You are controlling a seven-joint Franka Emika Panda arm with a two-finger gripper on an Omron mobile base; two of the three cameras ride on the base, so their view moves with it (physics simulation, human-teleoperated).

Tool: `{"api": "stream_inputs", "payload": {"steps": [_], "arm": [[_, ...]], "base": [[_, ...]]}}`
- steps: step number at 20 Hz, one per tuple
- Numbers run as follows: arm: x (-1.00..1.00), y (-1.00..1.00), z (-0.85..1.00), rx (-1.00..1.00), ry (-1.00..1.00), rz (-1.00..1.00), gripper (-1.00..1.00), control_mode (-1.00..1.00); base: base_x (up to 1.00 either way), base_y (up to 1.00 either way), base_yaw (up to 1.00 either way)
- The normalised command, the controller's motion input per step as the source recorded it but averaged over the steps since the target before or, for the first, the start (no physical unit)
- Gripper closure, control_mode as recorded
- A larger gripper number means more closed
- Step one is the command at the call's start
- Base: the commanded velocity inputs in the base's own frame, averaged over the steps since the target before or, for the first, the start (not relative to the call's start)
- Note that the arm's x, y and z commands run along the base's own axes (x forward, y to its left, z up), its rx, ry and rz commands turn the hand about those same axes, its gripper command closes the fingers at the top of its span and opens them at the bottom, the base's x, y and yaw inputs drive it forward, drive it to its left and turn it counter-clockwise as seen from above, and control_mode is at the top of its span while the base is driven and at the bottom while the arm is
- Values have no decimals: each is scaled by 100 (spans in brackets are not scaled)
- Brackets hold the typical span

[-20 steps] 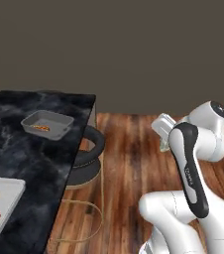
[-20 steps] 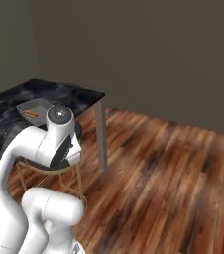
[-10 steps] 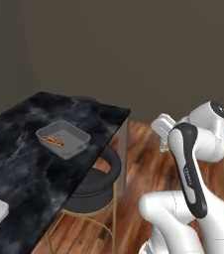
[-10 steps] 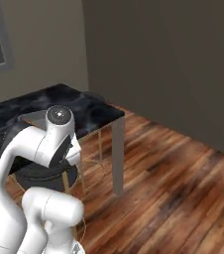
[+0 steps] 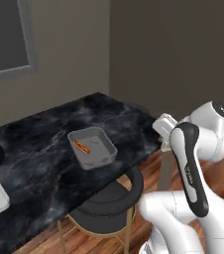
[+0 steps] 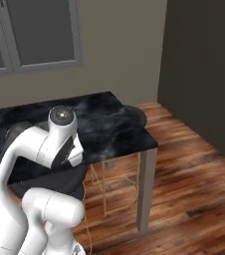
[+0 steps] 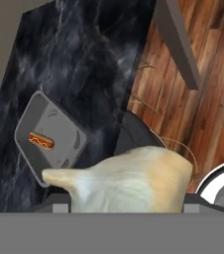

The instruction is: Place one cooked food and one vegetable from the large plate to each tupperware container.

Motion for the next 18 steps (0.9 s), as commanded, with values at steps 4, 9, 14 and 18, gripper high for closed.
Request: {"api": "stream_inputs", "payload": {"steps": [4,9,14,18], "arm": [[0,0,0,0,0,0,100,100],[0,0,0,0,0,0,100,100],[0,0,0,0,0,0,100,100],[25,0,-1,0,4,2,100,-100]], "base": [[100,0,61],[100,0,66],[81,-2,46],[60,0,7]]}}
